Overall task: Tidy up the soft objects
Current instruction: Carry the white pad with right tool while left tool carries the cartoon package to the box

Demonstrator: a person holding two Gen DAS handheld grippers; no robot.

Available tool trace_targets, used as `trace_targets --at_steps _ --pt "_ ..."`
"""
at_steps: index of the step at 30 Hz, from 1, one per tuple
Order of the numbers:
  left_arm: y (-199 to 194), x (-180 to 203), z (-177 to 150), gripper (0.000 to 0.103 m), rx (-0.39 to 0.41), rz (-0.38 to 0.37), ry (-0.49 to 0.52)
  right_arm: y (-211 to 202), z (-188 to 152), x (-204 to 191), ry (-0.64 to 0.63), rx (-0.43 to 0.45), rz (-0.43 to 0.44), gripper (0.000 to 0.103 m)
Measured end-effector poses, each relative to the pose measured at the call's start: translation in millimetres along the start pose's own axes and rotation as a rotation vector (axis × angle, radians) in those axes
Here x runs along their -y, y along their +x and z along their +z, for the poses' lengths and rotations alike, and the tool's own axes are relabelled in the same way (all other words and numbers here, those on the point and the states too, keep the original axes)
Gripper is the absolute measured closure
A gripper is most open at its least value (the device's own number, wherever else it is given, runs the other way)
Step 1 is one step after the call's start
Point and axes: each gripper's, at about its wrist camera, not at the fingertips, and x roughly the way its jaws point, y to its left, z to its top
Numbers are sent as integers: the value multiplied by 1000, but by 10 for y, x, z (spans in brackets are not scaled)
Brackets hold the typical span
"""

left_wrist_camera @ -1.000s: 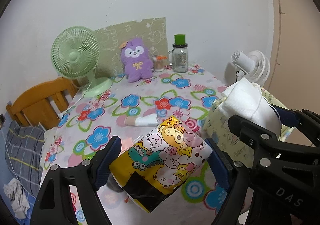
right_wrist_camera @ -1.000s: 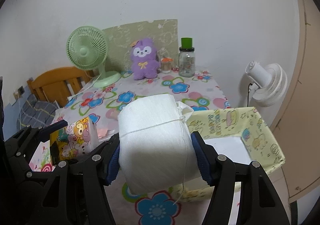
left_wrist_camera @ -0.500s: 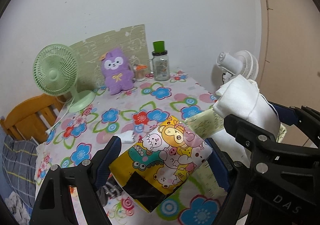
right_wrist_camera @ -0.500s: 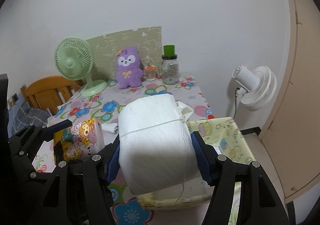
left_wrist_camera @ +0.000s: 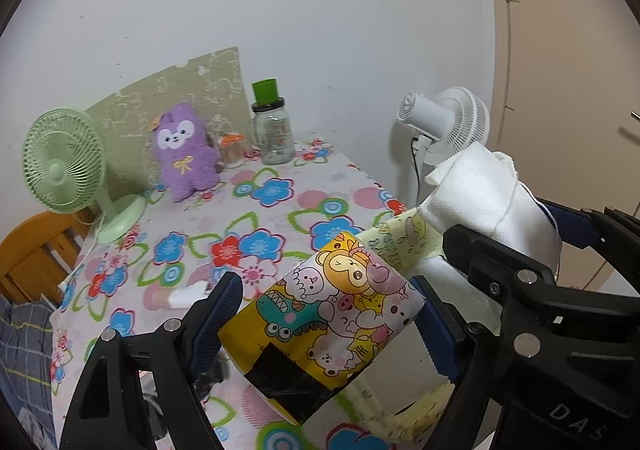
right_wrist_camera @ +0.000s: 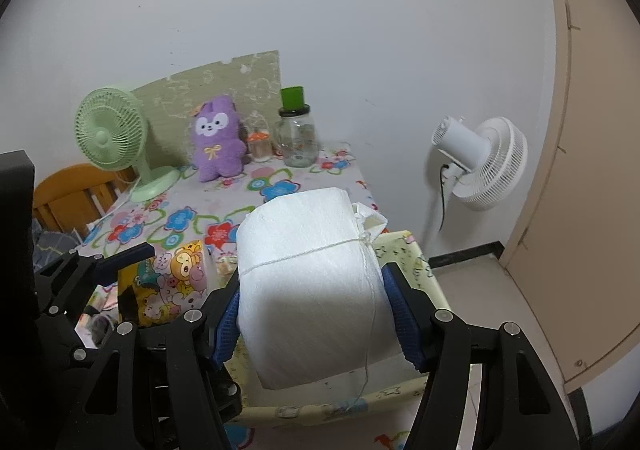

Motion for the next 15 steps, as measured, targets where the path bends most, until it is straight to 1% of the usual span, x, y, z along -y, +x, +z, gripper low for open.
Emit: trace_targets --at_steps 13,15 --pt "359 306 90 18 -43 -52 52 280 -42 216 42 -62 -24 35" --pt "404 353 87 17 -48 -62 61 326 -48 245 54 -74 -25 34"
